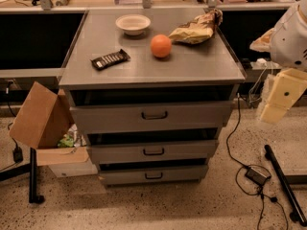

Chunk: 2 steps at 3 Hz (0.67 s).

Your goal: Open middle drawer

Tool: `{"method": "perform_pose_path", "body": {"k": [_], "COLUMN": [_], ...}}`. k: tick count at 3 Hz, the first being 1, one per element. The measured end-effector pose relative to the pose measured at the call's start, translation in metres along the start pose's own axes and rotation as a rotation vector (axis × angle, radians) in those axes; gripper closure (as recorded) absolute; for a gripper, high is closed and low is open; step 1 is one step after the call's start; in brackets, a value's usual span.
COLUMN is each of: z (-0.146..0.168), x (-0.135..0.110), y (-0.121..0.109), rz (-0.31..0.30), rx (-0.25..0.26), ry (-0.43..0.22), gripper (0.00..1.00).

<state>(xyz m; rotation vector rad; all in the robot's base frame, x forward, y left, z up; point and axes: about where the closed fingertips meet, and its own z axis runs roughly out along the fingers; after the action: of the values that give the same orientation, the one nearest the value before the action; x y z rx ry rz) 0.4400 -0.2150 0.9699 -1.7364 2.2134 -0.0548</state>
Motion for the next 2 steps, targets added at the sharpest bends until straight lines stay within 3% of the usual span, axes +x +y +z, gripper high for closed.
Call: {"method": "perform_pose_path", "body": {"k": [1, 2], "z": [0.026, 0.114], "x": [-0.002, -0.001], "y": [0.007, 0.034], "rz": [-0.056, -0.148], "rx": [0.012, -0.021], "ry": [0.033, 0.085], "gripper": [0.00, 0.00]}}
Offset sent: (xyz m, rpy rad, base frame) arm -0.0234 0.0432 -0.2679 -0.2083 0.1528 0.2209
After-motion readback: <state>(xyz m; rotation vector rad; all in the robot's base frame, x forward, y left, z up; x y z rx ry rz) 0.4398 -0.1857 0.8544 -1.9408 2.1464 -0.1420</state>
